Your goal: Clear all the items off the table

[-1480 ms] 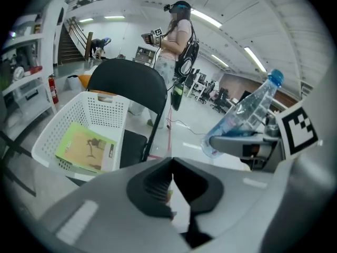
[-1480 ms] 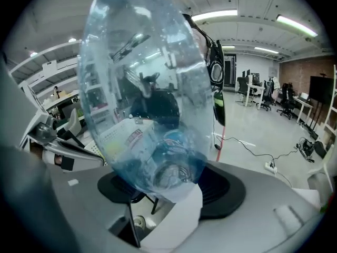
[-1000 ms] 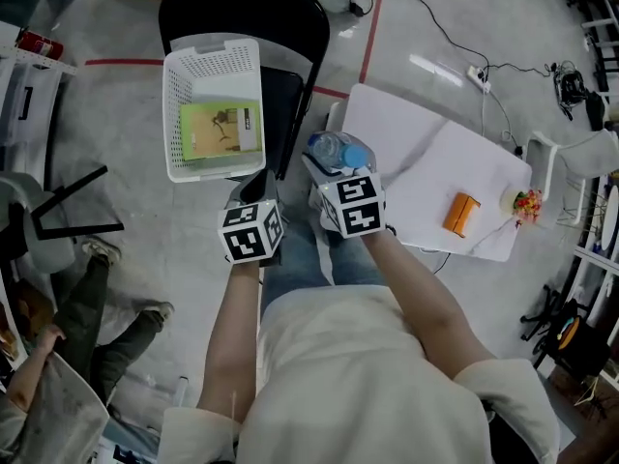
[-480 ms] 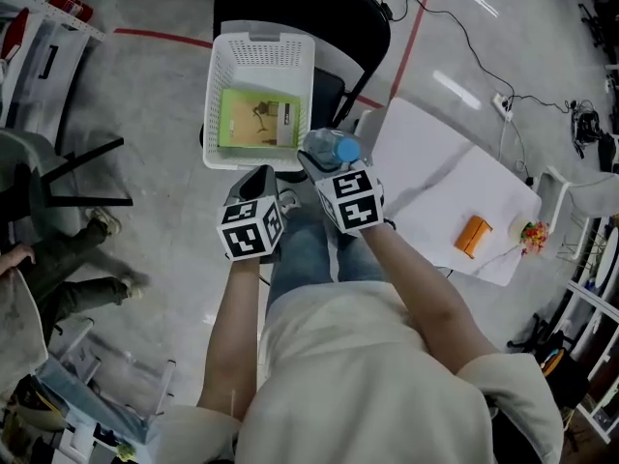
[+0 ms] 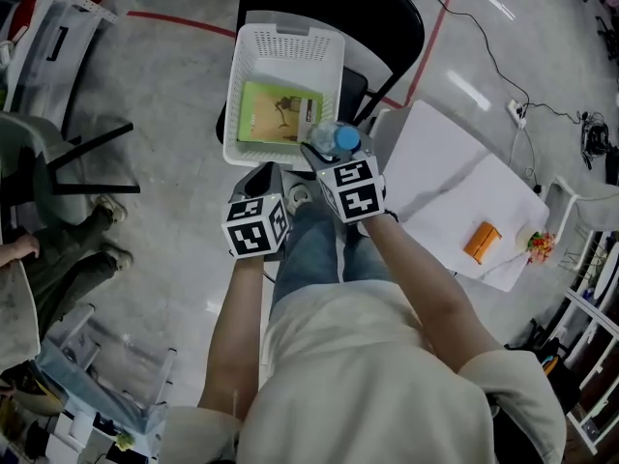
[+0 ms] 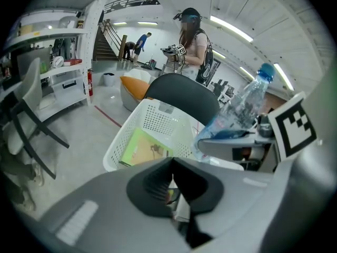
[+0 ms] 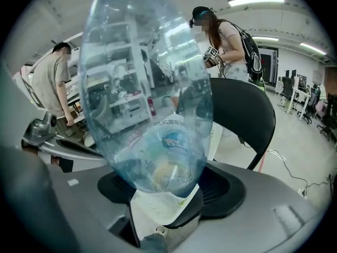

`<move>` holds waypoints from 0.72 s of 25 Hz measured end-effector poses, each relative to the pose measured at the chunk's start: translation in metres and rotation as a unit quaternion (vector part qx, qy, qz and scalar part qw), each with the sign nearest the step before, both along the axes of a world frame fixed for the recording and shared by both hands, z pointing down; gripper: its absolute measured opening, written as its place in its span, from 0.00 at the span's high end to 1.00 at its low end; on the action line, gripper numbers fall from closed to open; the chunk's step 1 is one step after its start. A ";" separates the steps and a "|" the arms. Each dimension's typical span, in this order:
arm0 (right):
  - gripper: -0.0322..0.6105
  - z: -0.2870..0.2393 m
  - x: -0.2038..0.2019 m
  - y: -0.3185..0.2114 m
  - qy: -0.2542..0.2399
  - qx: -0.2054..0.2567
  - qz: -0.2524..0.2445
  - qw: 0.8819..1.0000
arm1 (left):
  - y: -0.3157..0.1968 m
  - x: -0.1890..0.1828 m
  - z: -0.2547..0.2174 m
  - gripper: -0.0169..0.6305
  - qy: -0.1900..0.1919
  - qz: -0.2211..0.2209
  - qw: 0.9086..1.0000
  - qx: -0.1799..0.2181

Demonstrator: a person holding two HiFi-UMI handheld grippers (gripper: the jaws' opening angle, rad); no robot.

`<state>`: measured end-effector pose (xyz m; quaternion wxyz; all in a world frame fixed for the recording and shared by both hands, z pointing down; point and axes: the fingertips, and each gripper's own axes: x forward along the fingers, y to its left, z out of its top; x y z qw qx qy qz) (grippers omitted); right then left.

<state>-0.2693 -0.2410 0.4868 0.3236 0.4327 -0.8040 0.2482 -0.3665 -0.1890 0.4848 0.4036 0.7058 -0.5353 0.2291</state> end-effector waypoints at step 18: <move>0.43 0.063 -0.027 -0.016 0.007 -0.077 0.018 0.997 | -0.023 -0.013 0.037 0.96 0.002 0.012 0.999 -0.032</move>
